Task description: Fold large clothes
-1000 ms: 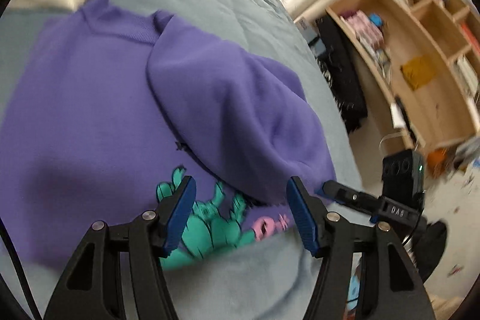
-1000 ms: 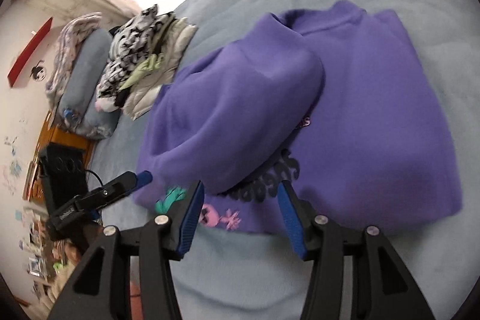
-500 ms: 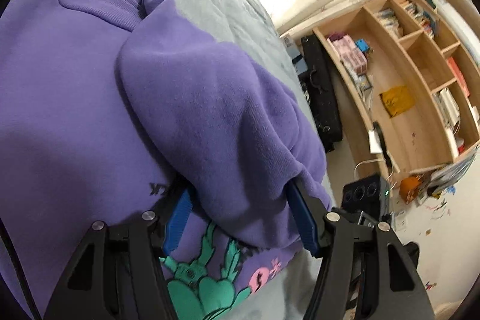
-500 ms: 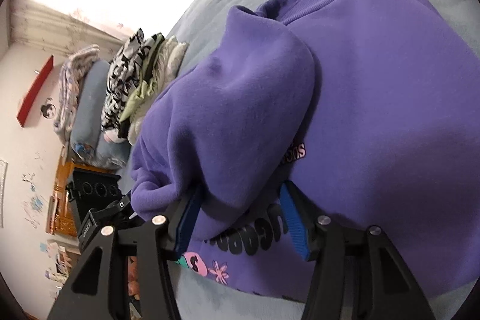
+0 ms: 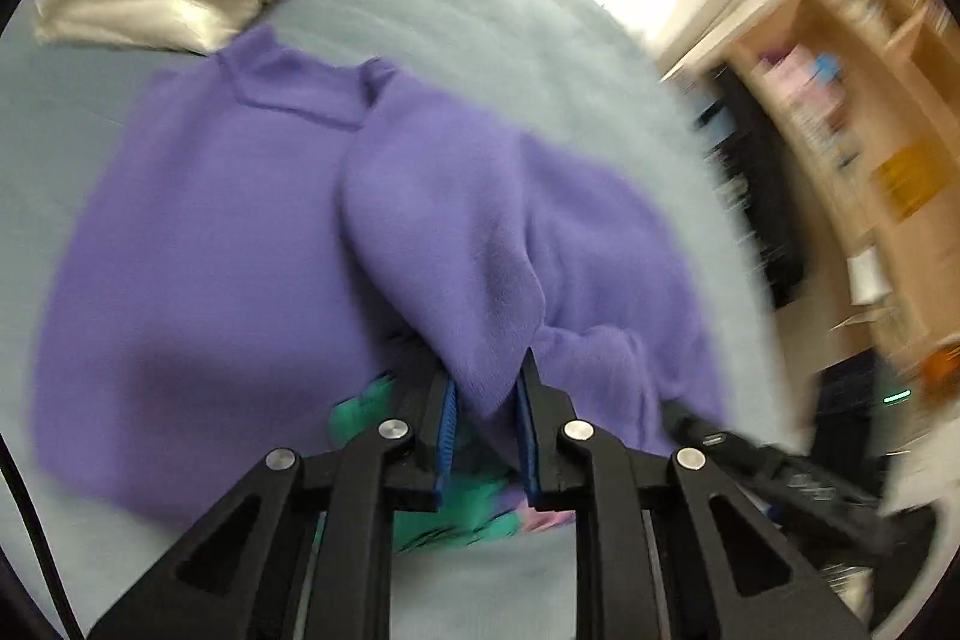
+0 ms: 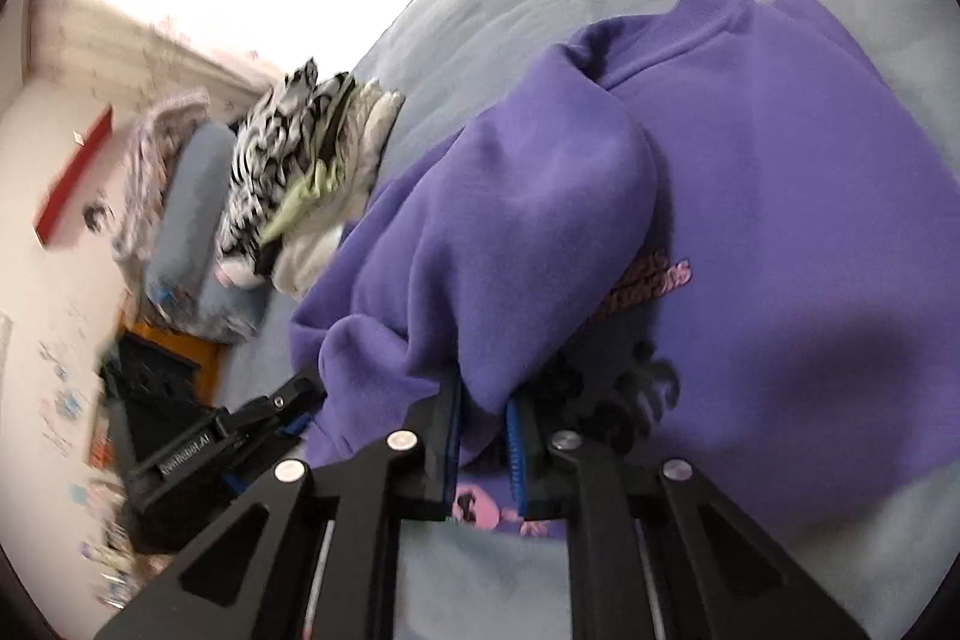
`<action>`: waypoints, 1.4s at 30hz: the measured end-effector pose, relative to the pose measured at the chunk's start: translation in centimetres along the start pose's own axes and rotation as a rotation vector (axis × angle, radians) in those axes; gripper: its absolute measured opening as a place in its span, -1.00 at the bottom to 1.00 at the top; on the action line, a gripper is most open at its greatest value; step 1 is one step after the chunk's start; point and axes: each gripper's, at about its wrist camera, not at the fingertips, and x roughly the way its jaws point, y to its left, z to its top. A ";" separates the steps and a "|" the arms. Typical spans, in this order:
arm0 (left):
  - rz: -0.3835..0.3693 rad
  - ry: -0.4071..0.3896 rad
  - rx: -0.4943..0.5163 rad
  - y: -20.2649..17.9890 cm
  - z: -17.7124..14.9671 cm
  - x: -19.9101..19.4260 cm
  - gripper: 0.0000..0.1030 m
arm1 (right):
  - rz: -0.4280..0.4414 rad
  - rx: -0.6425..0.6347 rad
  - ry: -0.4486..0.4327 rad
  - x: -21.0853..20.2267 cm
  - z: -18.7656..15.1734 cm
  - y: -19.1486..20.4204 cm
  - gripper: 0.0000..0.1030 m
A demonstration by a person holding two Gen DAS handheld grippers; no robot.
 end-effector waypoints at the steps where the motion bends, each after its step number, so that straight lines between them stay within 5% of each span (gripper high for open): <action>1: 0.051 0.024 0.023 -0.2 -0.4 0.7 -0.70 | -0.048 -0.017 0.012 0.5 -0.4 0.2 -0.77; 4: 0.137 0.081 0.030 0.4 -1.8 3.7 -0.64 | -0.149 -0.031 0.066 2.8 -1.5 -0.7 -0.76; 7: 0.156 0.034 0.057 -0.1 -2.7 4.2 -0.63 | -0.158 -0.053 0.059 3.1 -2.2 -1.2 -0.75; 10: 0.174 -0.005 0.110 -1.6 -3.1 3.4 -0.48 | -0.178 -0.080 0.058 1.9 -2.1 -0.7 -0.44; 11: 0.171 -0.021 0.122 -1.9 -3.1 2.7 -0.42 | -0.199 -0.098 0.055 1.5 -2.0 -0.5 -0.30; 16: 0.093 -0.141 0.076 -1.9 -3.1 -1.3 -0.41 | -0.254 -0.206 -0.086 -2.4 -2.2 0.7 -0.27; 21: -0.014 -0.251 0.144 -2.9 -2.1 -3.8 -0.41 | -0.206 -0.329 -0.173 -2.8 -1.0 3.3 -0.27; 28: -0.023 -0.220 0.161 -2.6 0.6 -0.3 -0.46 | -0.125 -0.427 -0.153 2.1 1.6 5.9 -0.27; 33: 0.161 -0.136 0.125 -0.4 2.4 5.1 -0.73 | -0.308 -0.430 -0.156 4.9 3.1 4.0 -0.39; 36: 0.070 -0.122 0.051 1.6 2.5 5.3 -0.76 | -0.315 -0.356 -0.167 3.7 3.8 0.5 -0.73; 38: 0.073 -0.125 0.077 1.6 2.3 5.4 -0.77 | -0.365 -0.333 -0.179 3.0 4.0 -0.6 -0.72; 42: 0.098 -0.135 0.085 1.1 2.1 5.3 -0.77 | -0.305 -0.261 -0.172 1.8 4.1 -1.2 -0.68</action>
